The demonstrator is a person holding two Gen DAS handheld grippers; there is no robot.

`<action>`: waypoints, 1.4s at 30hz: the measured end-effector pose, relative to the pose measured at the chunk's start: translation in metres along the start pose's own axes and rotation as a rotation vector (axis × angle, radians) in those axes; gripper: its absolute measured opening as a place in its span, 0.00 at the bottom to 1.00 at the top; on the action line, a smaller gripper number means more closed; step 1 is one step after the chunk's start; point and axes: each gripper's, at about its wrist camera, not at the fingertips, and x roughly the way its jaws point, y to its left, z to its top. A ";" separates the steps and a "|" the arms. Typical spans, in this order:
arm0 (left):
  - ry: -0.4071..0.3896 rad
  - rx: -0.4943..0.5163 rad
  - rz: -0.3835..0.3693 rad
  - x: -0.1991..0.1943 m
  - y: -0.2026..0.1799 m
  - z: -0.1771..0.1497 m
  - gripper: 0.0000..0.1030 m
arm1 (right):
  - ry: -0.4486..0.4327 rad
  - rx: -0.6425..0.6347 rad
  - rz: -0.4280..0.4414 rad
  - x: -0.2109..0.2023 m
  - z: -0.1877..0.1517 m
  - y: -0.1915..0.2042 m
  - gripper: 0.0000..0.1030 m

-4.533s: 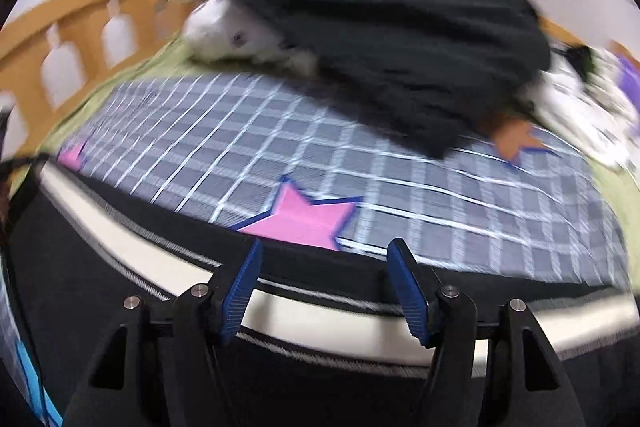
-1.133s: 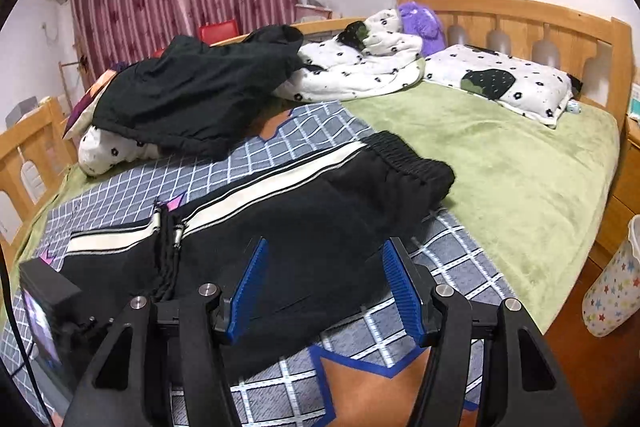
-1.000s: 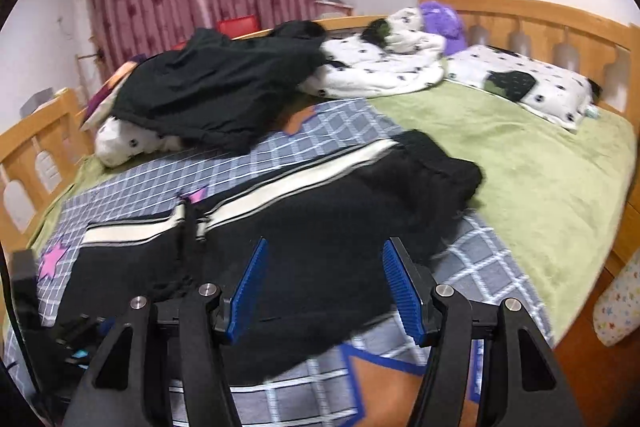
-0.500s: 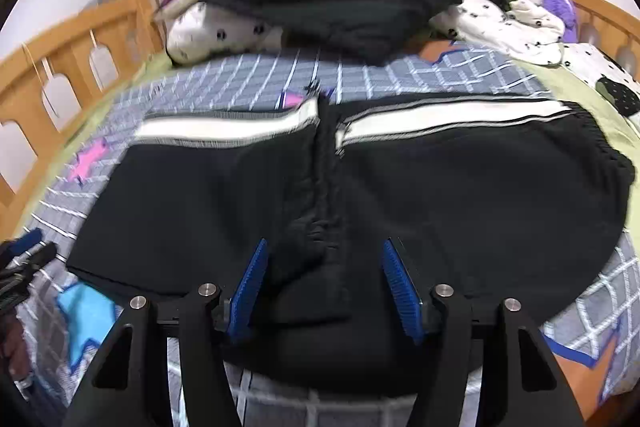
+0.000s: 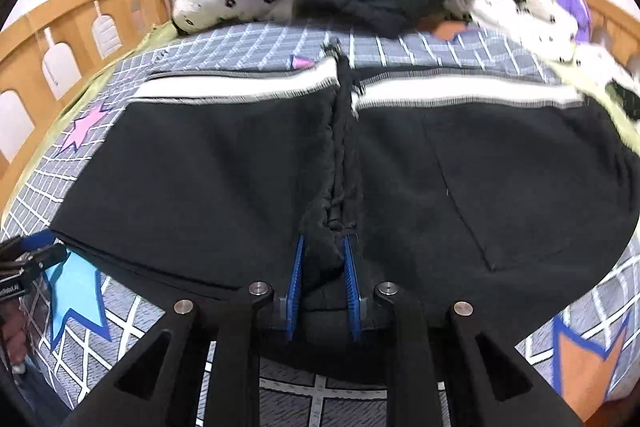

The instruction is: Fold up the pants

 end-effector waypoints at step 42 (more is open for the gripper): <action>-0.001 -0.155 -0.115 0.004 0.001 0.013 0.66 | 0.037 0.104 0.002 0.006 0.000 -0.018 0.35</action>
